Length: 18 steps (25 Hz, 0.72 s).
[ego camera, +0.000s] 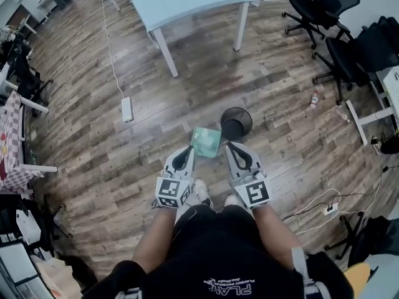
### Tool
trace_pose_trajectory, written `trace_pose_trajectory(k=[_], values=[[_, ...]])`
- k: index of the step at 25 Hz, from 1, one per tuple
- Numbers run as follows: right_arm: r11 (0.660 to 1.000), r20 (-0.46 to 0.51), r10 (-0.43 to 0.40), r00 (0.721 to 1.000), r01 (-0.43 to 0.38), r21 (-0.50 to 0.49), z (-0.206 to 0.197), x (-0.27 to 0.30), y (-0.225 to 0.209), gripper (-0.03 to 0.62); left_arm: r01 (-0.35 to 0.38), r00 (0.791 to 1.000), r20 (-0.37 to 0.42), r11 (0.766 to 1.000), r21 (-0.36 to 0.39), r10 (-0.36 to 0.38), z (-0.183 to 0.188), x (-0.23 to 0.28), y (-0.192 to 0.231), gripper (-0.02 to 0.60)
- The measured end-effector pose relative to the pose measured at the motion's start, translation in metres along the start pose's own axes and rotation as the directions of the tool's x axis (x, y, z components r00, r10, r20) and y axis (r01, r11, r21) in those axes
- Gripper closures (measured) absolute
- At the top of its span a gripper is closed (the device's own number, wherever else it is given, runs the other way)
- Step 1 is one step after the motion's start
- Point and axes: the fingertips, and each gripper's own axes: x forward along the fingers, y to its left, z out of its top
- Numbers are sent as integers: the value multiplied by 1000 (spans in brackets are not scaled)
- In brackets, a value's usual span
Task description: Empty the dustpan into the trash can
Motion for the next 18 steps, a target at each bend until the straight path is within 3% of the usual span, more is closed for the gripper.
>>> trace_pose_trajectory(k=[6, 11, 18], values=[[999, -9, -52, 999, 52, 6, -10, 15, -9, 568, 40, 998, -44, 999, -9, -41, -19, 18, 10, 558], [998, -34, -52, 998, 53, 31, -19, 22, -19, 568, 4, 997, -75, 998, -69, -9, -30, 36, 24, 558], [998, -98, -38, 994, 42, 39, -40, 23, -42, 568, -39, 992, -123, 998, -58, 31, -46, 54, 31, 557]])
